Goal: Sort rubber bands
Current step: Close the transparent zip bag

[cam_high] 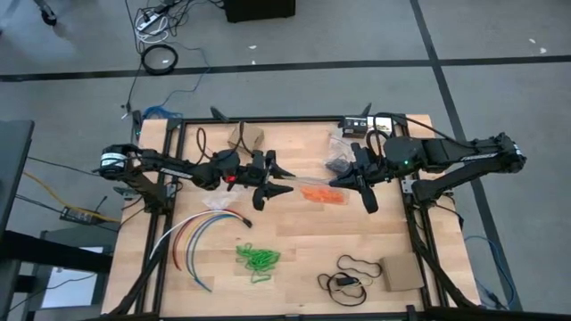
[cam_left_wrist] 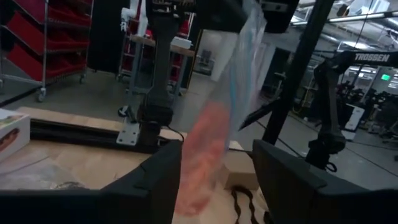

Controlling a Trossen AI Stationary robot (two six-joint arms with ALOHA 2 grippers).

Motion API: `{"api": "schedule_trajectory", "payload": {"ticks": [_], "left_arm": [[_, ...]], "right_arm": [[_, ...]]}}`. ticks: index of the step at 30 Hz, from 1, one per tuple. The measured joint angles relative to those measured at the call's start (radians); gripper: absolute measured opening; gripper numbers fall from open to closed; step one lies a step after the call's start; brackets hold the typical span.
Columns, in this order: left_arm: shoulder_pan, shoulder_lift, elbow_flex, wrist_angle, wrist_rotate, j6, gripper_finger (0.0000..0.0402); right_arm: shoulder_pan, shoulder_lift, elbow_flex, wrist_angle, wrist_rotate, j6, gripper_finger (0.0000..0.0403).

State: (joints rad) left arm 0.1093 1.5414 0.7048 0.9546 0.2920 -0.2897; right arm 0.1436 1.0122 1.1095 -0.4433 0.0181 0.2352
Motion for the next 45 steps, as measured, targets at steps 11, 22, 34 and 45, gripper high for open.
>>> {"api": "schedule_trajectory", "payload": {"ticks": [11,22,34,45], "left_arm": [[0.001,0.0,0.0,0.032,0.002,-0.006,0.0203],[0.001,0.0,0.0,-0.004,0.002,0.011,0.0153],[0.001,0.0,0.0,-0.003,0.01,0.013,0.0066],[0.009,0.0,0.0,-0.002,0.046,-0.008,0.0066]], "right_arm": [[0.0,0.0,0.0,-0.012,0.005,-0.001,0.0],[0.0,0.0,0.0,-0.025,0.008,-0.002,0.0],[0.0,0.0,0.0,-0.037,0.008,0.001,0.0],[0.0,0.0,0.0,-0.055,0.008,0.008,0.0]]}}
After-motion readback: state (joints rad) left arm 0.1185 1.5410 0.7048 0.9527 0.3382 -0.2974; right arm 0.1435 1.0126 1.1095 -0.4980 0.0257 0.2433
